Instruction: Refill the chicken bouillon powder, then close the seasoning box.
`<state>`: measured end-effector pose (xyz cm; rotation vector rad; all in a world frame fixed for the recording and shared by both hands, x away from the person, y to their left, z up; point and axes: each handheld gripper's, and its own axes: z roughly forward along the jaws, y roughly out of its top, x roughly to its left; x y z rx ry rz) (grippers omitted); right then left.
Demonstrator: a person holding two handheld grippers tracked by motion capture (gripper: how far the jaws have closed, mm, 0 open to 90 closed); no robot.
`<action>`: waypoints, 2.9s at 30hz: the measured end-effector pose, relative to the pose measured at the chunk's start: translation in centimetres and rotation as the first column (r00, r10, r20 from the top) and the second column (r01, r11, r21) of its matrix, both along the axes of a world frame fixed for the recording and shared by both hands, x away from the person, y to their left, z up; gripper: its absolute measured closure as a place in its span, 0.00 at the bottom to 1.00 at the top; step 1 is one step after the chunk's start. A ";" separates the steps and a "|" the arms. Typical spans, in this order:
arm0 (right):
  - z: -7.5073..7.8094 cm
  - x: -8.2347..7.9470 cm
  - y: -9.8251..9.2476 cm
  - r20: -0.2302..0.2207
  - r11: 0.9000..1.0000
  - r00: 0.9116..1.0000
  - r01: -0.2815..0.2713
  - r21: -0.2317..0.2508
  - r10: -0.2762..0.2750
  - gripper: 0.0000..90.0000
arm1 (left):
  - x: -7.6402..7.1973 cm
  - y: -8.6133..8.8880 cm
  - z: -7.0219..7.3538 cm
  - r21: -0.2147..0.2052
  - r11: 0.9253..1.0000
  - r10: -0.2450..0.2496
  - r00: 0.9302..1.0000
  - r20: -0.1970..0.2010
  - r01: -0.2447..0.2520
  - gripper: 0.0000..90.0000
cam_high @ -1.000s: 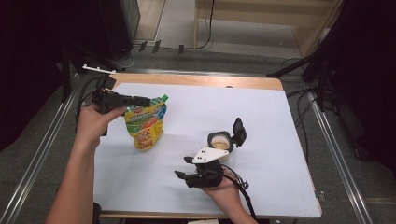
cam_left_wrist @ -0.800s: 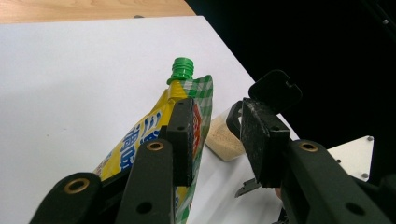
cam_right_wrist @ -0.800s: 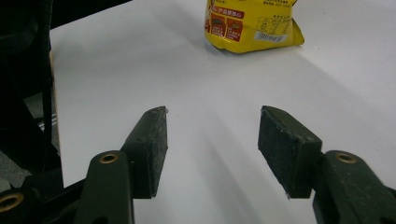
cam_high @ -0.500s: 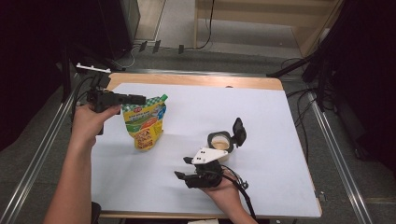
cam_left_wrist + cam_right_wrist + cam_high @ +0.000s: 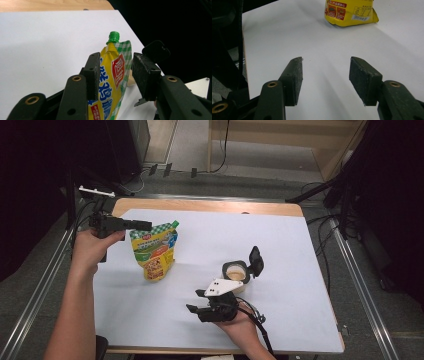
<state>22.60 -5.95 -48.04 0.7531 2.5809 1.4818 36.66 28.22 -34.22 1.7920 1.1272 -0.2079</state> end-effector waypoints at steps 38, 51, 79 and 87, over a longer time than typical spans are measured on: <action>2.8 0.6 -2.7 -0.014 0.999 0.999 0.035 0.029 -0.035 0.57 | 1.6 2.8 -4.6 0.060 0.988 0.142 0.990 -0.013 -0.141 0.49; 4.1 1.5 -4.8 -0.011 0.996 0.996 0.089 0.031 -0.088 0.61 | 1.8 1.9 -5.9 0.084 0.992 0.095 0.995 -0.022 -0.093 0.46; 6.7 3.3 -10.8 -0.013 0.979 0.979 0.206 0.013 -0.205 1.00 | 1.4 1.7 -6.6 0.084 0.993 0.084 0.996 -0.033 -0.081 0.46; 7.8 3.6 -12.9 0.001 0.966 0.967 0.256 0.022 -0.256 1.00 | 1.4 1.6 -6.6 0.084 0.993 0.084 0.996 -0.033 -0.081 0.45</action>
